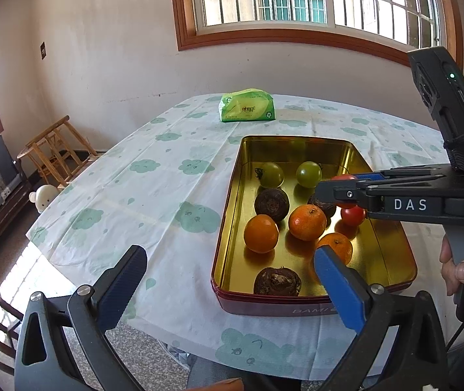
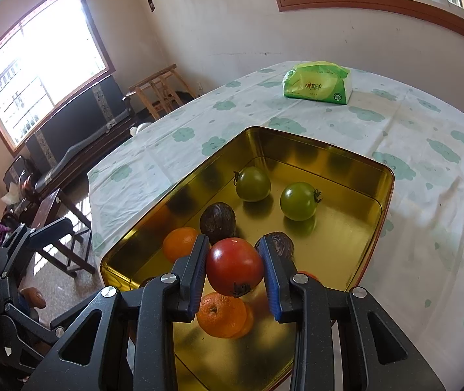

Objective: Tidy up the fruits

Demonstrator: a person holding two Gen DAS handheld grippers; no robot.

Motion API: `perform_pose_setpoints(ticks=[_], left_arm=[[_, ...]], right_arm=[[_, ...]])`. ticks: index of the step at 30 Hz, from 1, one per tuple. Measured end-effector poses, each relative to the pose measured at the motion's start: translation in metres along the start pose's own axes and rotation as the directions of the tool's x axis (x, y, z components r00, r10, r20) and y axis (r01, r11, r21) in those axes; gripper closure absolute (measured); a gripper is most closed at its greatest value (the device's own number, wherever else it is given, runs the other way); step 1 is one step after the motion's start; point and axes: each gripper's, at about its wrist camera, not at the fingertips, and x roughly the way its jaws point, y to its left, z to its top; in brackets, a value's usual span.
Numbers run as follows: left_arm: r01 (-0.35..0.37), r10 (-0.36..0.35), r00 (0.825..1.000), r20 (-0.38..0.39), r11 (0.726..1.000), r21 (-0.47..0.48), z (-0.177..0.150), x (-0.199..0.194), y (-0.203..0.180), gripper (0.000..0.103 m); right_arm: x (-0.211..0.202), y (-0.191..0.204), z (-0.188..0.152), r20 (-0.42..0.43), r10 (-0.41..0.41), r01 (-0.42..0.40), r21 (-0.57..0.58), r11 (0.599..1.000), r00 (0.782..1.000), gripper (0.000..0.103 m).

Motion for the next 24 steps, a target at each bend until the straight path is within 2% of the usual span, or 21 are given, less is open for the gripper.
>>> perform_pose_setpoints(ticks=[7,13,15,19,24], left_arm=[[-0.015,0.015,1.0,0.014,1.0,-0.006,0.002,-0.011,-0.001,0.001],[-0.023,0.023,0.999,0.03,1.0,0.001,0.006,-0.027,-0.004,0.001],[-0.026,0.026,0.999,0.041,1.0,-0.001,0.007,-0.035,-0.003,0.001],[-0.056,0.056,0.995,0.087,0.998,-0.007,0.012,-0.055,-0.005,0.001],[-0.049,0.056,0.985,0.162,0.998,-0.047,0.02,-0.086,-0.003,0.001]], right_arm=[[-0.008,0.005,0.007,0.035,0.007,-0.007,-0.008,1.0,0.999,0.069],[-0.034,0.014,0.005,0.09,-0.02,0.023,-0.03,0.999,0.996,0.062],[-0.048,0.018,0.001,0.124,-0.034,0.039,-0.038,0.999,0.992,0.052],[-0.082,0.03,-0.009,0.206,-0.084,0.098,-0.06,0.993,0.975,0.039],[-0.127,0.046,-0.026,0.318,-0.157,0.187,-0.064,0.98,0.935,0.022]])
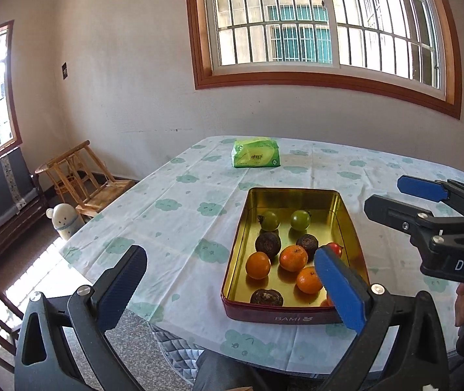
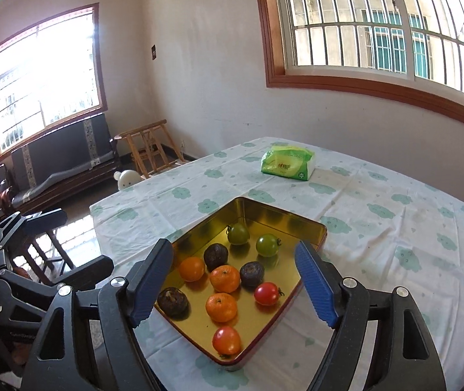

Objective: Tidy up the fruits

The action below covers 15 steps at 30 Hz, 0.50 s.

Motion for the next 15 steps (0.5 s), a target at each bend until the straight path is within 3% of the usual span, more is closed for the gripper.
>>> perform_pose_setpoints(ticks=[6,15], left_arm=[[0.011,-0.01,0.994,0.109,1.0,-0.013,0.019,-0.039,-0.005,0.001],[0.043,-0.041,0.971,0.234,0.999,-0.007,0.037,-0.094,-0.014,0.001]], right_arm=[[-0.049,0.006,0.002,0.104,-0.065,0.068,-0.022,0.997,0.992,0.01],[-0.105,0.015,0.009,0.226,-0.135,0.143,-0.021,0.989,0.965,0.003]])
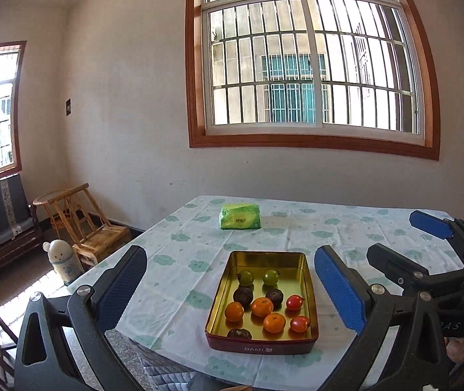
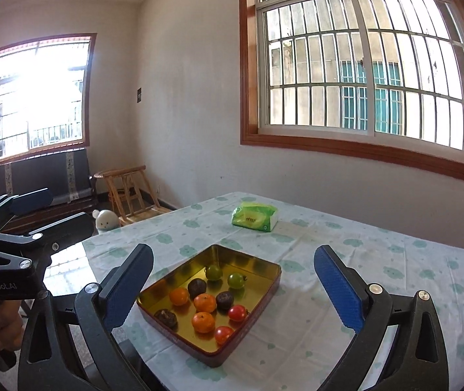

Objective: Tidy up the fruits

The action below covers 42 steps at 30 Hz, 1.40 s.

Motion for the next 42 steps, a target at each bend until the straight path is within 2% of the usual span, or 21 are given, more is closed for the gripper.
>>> perform_pose_setpoints(ticks=[7,13,18,42], left_arm=[[0.06,-0.06,0.997,0.038,0.998,-0.019,0.012,-0.015,-0.003,0.001],[0.058,-0.057,0.997,0.047,0.998,-0.021,0.013,-0.018,-0.003,0.0],[0.055,-0.055,0.998,0.024,0.998,-0.026,0.01,-0.016,-0.002,0.0],[0.02,-0.019,1.0,0.014,0.999,-0.046,0.003,-0.012,0.007,0.0]], right_arm=[[-0.029,0.006,0.011,0.078,-0.067,0.069,-0.032,0.997,0.995,0.0],[-0.036,0.008,0.015,0.123,-0.105,0.109,-0.03,0.994,0.987,0.0],[-0.036,0.011,0.016,0.134,-0.116,0.12,-0.028,0.992,0.984,0.0],[-0.042,0.017,0.018,0.152,-0.123,0.13,-0.039,0.991,0.981,0.0]])
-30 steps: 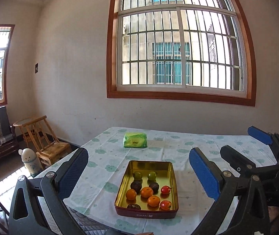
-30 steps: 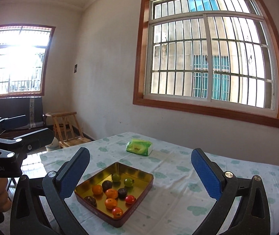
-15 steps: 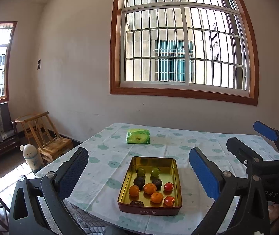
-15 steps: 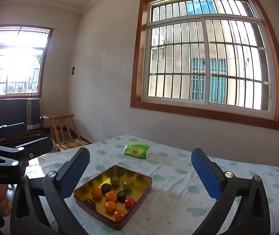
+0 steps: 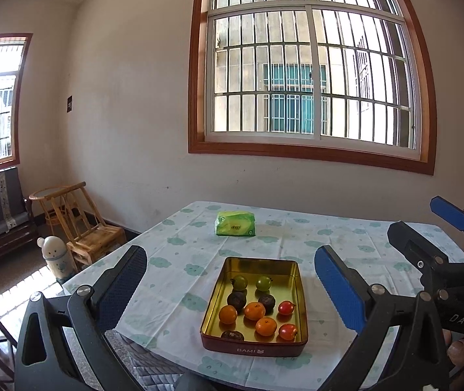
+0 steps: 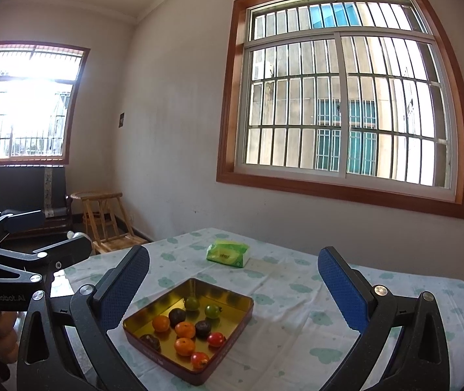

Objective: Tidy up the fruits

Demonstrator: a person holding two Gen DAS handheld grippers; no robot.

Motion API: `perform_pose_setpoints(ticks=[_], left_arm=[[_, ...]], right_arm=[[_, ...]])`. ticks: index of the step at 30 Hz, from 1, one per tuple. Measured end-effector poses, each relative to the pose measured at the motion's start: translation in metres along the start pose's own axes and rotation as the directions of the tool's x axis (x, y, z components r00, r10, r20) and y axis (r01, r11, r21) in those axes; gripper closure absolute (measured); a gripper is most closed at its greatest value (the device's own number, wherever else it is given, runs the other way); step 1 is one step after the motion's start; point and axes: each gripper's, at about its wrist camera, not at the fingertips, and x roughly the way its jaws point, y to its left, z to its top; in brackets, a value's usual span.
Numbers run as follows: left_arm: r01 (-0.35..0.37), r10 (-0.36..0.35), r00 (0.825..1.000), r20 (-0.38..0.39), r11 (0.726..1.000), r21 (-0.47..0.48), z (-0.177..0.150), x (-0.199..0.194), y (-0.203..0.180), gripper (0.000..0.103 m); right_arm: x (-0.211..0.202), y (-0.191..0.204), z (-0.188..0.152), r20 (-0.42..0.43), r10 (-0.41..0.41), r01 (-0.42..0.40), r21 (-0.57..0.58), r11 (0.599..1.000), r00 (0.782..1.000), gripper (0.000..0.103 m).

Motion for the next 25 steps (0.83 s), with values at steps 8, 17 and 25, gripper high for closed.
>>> perform_pose_setpoints(ticks=[8,17,25], left_arm=[[0.009,-0.008,1.0,-0.024,1.0,0.004,-0.003,0.004,-0.001,0.0],[-0.058,0.057,0.997,-0.05,0.998,-0.013,-0.009,0.016,0.005,0.0],[-0.091,0.091,0.988,-0.129,0.996,0.009,-0.016,0.041,0.004,0.0]], right_arm=[[0.001,-0.001,-0.002,-0.009,0.002,-0.002,0.003,1.0,1.0,0.0],[0.04,-0.062,-0.045,-0.18,-0.065,0.076,0.053,0.996,0.981,0.0],[0.104,-0.189,-0.142,-0.544,-0.222,0.277,0.019,0.961,0.809,0.0]])
